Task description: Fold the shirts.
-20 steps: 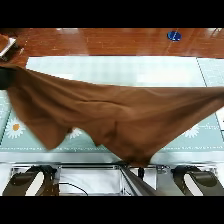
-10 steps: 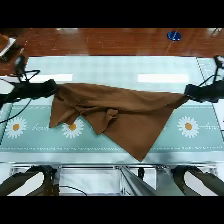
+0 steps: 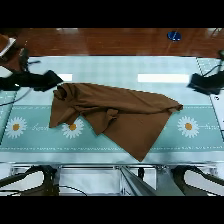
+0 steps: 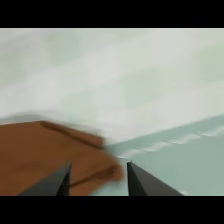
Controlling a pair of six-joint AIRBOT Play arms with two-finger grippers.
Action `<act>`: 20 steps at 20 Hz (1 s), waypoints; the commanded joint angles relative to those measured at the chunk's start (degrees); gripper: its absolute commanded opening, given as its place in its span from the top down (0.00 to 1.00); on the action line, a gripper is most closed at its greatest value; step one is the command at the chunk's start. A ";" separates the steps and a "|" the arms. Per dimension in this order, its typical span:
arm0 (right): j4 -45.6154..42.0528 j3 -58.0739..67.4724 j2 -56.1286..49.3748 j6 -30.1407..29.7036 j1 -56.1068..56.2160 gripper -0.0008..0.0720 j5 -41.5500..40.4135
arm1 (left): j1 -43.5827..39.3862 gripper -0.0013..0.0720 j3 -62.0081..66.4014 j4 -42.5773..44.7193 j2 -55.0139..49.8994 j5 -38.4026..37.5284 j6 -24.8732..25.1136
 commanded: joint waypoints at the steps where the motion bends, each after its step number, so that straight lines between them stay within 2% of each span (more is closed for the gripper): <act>1: -4.70 -0.24 5.64 -0.72 -10.75 0.43 2.89 | 7.65 0.29 2.10 -0.15 3.41 -11.56 0.81; 3: -0.76 -10.58 10.16 -0.48 -16.87 0.43 -2.32 | 6.84 0.29 -6.91 -4.09 5.01 -14.21 1.31; 4: 2.40 -16.46 11.91 -0.72 -18.60 0.43 -4.85 | 4.94 0.29 -12.31 -8.15 4.96 -13.81 4.24; 5: 6.05 -22.21 13.27 -2.43 -19.41 0.43 -7.02 | 2.60 0.29 -16.68 -11.69 4.55 -11.63 6.54; 7: 12.85 -29.64 13.81 -6.88 -19.37 0.43 -9.25 | -2.78 0.29 -21.68 -15.63 2.58 -4.50 6.99; 10: 17.00 -33.03 13.81 -10.54 -19.39 0.43 -10.27 | -8.87 0.29 -20.41 -17.49 -2.56 -0.76 6.54; 16: 17.29 -33.03 13.60 -12.33 -19.19 0.43 -9.49 | -10.69 0.29 -13.44 -17.27 -9.97 -5.66 6.36; 18: 17.18 -33.03 13.03 -12.74 -18.08 0.43 -9.51 | -10.43 0.29 -9.73 -12.61 -11.58 -11.06 5.81; 20: 17.09 -33.03 12.28 -12.94 -16.68 0.43 -9.53 | -10.43 0.29 -6.71 -4.48 -12.04 -14.36 2.58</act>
